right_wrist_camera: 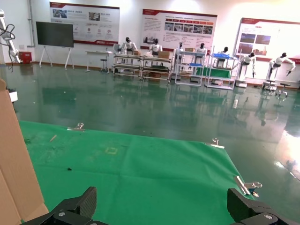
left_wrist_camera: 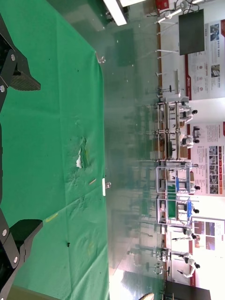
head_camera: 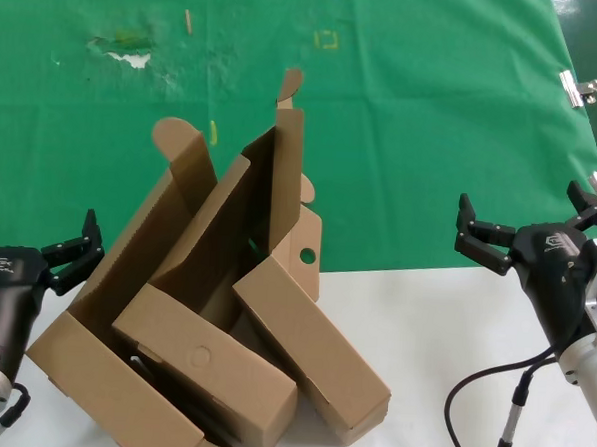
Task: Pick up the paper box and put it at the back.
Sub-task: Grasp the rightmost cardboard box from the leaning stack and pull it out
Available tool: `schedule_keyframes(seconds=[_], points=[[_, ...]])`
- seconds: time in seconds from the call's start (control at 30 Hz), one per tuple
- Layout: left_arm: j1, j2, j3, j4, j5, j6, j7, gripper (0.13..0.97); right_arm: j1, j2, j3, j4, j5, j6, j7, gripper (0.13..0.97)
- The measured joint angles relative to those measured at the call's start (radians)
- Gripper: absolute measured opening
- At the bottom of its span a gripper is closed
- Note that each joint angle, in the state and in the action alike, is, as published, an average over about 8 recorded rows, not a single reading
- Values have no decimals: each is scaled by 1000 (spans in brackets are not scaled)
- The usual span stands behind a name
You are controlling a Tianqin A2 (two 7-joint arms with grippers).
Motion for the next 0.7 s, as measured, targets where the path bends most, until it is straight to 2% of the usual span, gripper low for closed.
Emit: schedule_keyframes(seconds=[0.7], points=[[0, 0, 0, 0, 0, 0, 0, 966, 0, 0, 0, 0, 0, 0, 0, 966]])
